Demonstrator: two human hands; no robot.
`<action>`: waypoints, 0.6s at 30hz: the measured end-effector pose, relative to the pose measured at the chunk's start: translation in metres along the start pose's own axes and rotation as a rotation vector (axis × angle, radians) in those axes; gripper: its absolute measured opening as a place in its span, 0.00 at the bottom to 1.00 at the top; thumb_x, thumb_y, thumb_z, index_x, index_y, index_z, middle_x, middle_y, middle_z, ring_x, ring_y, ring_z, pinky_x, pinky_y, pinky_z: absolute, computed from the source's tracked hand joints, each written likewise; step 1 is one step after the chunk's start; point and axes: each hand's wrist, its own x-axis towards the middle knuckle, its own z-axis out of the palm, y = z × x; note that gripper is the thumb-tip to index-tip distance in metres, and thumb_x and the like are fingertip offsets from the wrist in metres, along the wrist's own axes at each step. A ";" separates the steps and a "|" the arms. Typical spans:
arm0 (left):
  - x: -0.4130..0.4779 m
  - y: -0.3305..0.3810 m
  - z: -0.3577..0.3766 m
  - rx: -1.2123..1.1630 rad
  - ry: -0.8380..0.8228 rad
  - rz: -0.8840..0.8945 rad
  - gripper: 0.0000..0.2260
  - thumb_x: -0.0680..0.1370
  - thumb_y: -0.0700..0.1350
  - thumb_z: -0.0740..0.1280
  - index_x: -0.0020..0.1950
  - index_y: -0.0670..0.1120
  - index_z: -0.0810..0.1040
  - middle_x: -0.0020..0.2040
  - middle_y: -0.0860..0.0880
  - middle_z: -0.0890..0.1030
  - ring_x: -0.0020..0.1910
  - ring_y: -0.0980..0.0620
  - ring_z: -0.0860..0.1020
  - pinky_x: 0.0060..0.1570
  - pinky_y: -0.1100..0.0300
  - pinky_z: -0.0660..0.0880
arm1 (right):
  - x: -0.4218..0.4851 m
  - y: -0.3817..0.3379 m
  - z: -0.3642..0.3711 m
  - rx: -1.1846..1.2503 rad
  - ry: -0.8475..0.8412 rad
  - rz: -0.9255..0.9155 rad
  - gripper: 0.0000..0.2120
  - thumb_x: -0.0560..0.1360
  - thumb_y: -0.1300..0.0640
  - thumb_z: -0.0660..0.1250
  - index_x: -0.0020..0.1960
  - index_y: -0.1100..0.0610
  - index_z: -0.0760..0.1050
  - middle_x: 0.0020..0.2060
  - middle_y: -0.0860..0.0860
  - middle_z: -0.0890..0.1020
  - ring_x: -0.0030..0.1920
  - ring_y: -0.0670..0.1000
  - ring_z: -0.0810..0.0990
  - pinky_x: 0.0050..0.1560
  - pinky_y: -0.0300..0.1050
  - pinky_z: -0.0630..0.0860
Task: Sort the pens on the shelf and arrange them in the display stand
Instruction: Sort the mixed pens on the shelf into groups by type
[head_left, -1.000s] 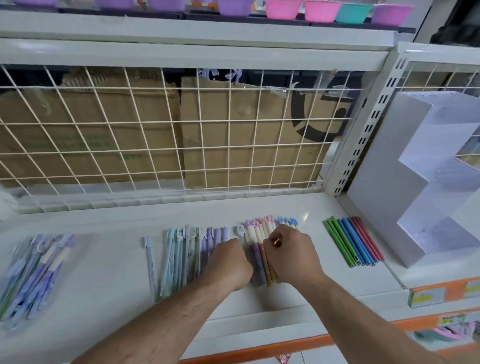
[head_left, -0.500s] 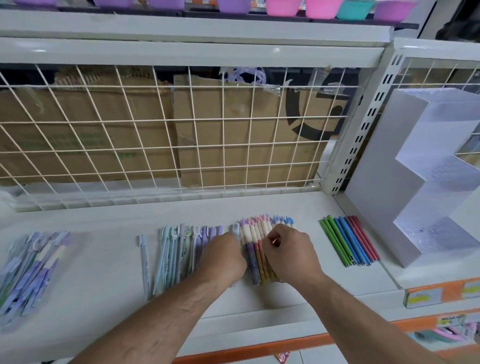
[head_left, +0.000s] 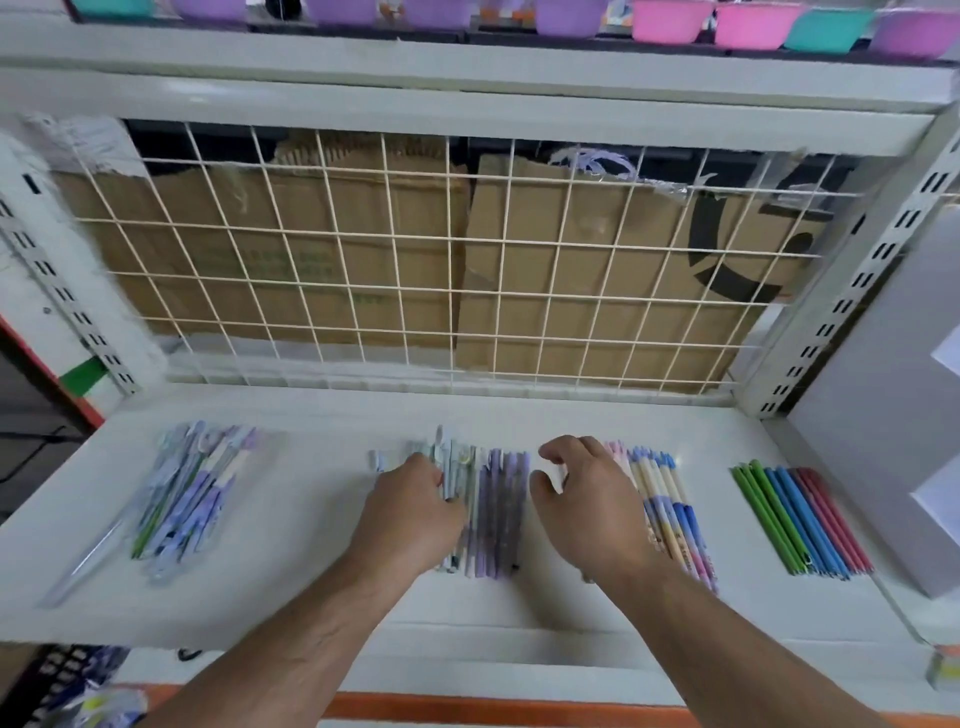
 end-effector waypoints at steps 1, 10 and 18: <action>0.001 -0.008 -0.004 0.009 0.013 -0.007 0.07 0.73 0.46 0.67 0.49 0.46 0.75 0.37 0.49 0.80 0.35 0.47 0.80 0.38 0.56 0.79 | 0.000 -0.004 0.004 0.001 0.001 -0.016 0.11 0.79 0.51 0.65 0.60 0.50 0.77 0.55 0.45 0.79 0.46 0.47 0.78 0.45 0.44 0.76; 0.020 -0.052 -0.015 0.072 -0.008 -0.010 0.10 0.76 0.43 0.66 0.55 0.43 0.76 0.38 0.55 0.73 0.41 0.50 0.76 0.43 0.60 0.76 | 0.000 -0.025 0.024 0.011 -0.025 -0.020 0.08 0.79 0.52 0.65 0.57 0.50 0.78 0.53 0.45 0.79 0.42 0.48 0.78 0.42 0.44 0.73; 0.033 -0.063 -0.012 0.103 -0.066 0.004 0.03 0.74 0.42 0.65 0.40 0.47 0.72 0.37 0.51 0.78 0.32 0.54 0.77 0.26 0.63 0.69 | -0.002 -0.028 0.026 0.020 -0.020 0.041 0.07 0.79 0.51 0.66 0.55 0.49 0.78 0.52 0.44 0.78 0.40 0.46 0.78 0.40 0.41 0.71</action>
